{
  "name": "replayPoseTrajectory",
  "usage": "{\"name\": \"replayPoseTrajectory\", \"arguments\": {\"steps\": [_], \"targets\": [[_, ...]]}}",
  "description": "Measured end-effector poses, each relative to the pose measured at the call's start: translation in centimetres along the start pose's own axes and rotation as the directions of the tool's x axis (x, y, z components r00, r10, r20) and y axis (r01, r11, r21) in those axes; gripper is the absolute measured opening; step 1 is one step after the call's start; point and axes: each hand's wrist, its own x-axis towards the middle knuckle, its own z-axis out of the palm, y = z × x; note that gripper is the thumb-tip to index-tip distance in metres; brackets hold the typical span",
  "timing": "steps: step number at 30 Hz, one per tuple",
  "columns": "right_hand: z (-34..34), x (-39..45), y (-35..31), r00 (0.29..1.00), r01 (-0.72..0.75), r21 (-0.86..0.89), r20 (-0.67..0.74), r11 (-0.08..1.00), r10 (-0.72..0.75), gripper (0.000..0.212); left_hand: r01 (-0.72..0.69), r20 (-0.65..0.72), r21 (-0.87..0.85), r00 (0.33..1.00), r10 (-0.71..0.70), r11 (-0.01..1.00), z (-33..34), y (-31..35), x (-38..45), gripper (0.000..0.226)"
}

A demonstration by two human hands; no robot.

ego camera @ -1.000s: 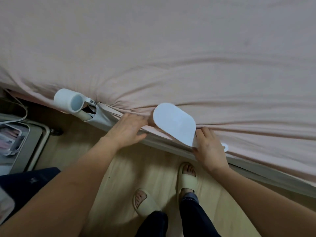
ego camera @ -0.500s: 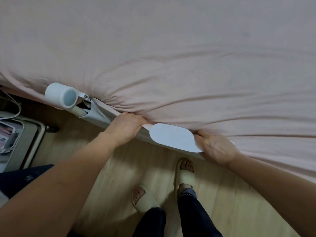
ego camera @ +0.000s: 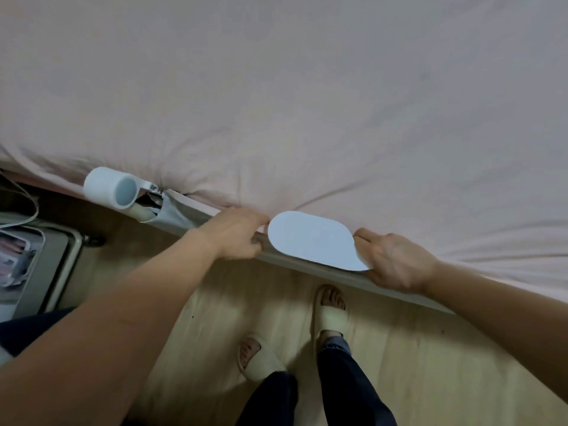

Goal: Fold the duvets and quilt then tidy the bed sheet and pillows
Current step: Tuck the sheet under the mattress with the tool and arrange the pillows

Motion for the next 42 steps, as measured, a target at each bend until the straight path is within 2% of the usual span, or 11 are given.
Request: {"name": "replayPoseTrajectory", "arguments": {"steps": [2,6,10,15,22,27,30,34,38,40,42], "targets": [[-0.7,-0.1,-0.3,0.998,-0.009,-0.042,0.069,0.999,0.012,0.047,0.032,0.099,-0.05,0.995,-0.027,0.998,-1.0,0.2,0.6,0.009],[-0.3,0.4,-0.1,0.997,-0.023,-0.123,0.067,0.992,0.031,0.042,0.039,0.185,0.016,0.982,-0.041,0.999,-2.6,-0.2,0.9,0.013],[0.5,0.1,0.9,0.994,0.019,-0.132,0.106,0.991,-0.005,0.039,0.166,-0.111,0.29,0.984,-0.139,0.943,-1.3,-1.1,-0.5,0.022],[2.1,-0.1,1.5,0.996,0.083,-0.133,0.002,0.988,-0.084,0.045,0.224,-0.286,0.087,0.939,-0.191,0.971,1.8,-1.7,-1.1,0.023],[6.1,1.1,-0.7,0.923,-0.338,0.198,-0.122,0.92,0.365,0.024,0.035,-0.316,0.148,0.949,0.013,0.988,3.0,-3.8,-1.5,0.037],[6.7,1.6,-1.2,0.911,-0.346,0.142,-0.187,0.927,0.369,0.024,0.037,-0.427,0.232,0.902,0.067,0.972,4.5,-4.0,-1.2,0.035],[4.8,1.1,-0.7,0.932,-0.34,0.066,-0.109,0.938,0.345,0.032,0.126,-0.402,0.204,0.915,-0.034,0.971,4.5,-3.7,-0.5,0.019],[2.8,0.5,-0.7,0.963,-0.258,0.028,-0.067,0.966,0.259,0.037,0.279,-0.226,0.203,0.946,-0.232,0.939,2.1,-2.7,1.0,0.018],[0.6,1.1,-2.5,0.959,-0.192,0.312,-0.139,0.93,0.245,0.026,0.235,-0.236,0.229,0.955,-0.181,0.944,0.7,-2.0,0.6,0.027],[-1.5,1.7,-4.3,0.947,-0.145,0.438,-0.197,0.887,0.252,0.024,0.335,-0.427,0.049,0.859,-0.283,0.941,1.5,-1.4,-1.5,0.02],[-3.4,2.2,-5.7,0.951,-0.105,0.481,-0.207,0.87,0.229,0.02,0.427,-0.49,-0.382,0.658,-0.571,0.82,3.1,0.4,-3.3,0.018]]}}
